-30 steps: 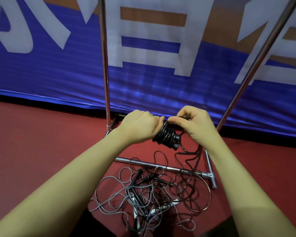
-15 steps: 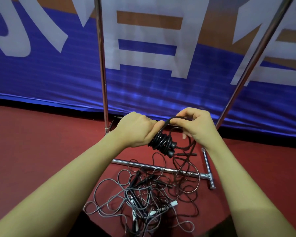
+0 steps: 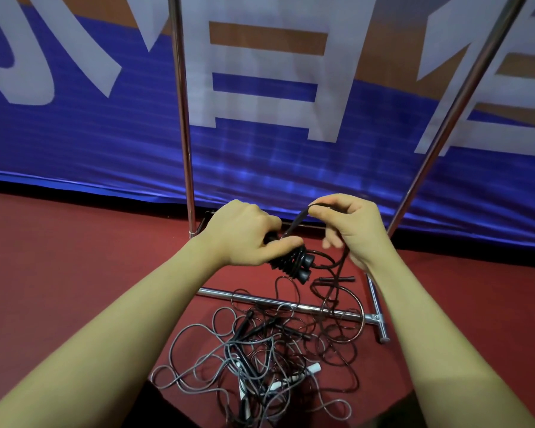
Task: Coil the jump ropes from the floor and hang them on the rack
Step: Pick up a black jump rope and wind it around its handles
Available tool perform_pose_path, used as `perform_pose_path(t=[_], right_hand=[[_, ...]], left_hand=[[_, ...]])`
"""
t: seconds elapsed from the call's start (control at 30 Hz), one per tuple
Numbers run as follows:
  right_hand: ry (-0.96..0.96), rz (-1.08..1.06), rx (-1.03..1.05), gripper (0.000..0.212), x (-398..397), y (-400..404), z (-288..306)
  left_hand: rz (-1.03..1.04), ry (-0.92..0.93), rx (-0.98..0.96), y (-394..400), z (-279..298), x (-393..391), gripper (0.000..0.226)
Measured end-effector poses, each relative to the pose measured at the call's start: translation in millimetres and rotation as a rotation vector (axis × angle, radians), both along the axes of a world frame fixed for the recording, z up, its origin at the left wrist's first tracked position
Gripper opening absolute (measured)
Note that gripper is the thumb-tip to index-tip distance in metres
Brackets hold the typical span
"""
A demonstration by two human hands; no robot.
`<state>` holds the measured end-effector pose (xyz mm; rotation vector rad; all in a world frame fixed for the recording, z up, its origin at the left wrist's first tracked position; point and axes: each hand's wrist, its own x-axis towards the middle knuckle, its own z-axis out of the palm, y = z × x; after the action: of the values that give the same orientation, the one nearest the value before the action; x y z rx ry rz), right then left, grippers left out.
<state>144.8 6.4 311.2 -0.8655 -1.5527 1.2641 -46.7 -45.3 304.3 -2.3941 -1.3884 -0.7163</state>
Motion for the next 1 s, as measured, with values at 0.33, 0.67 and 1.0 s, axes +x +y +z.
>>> perform_pose_path(t=[0.33,0.67,1.0], right_hand=[[0.009,-0.052,-0.117,0.007,-14,8,-16],[-0.356,0.113,0.011,0.037,-22,-6,-21],[-0.558,0.359,0.267,0.033,-42,-27,-15]], left_hand=[[0.036,-0.533,0.012,-8,13,14,0.026],[0.518,-1.215,-0.212,22,11,12,0.052],[0.705,-0.783,-0.289,32,-20,-6,0.036]])
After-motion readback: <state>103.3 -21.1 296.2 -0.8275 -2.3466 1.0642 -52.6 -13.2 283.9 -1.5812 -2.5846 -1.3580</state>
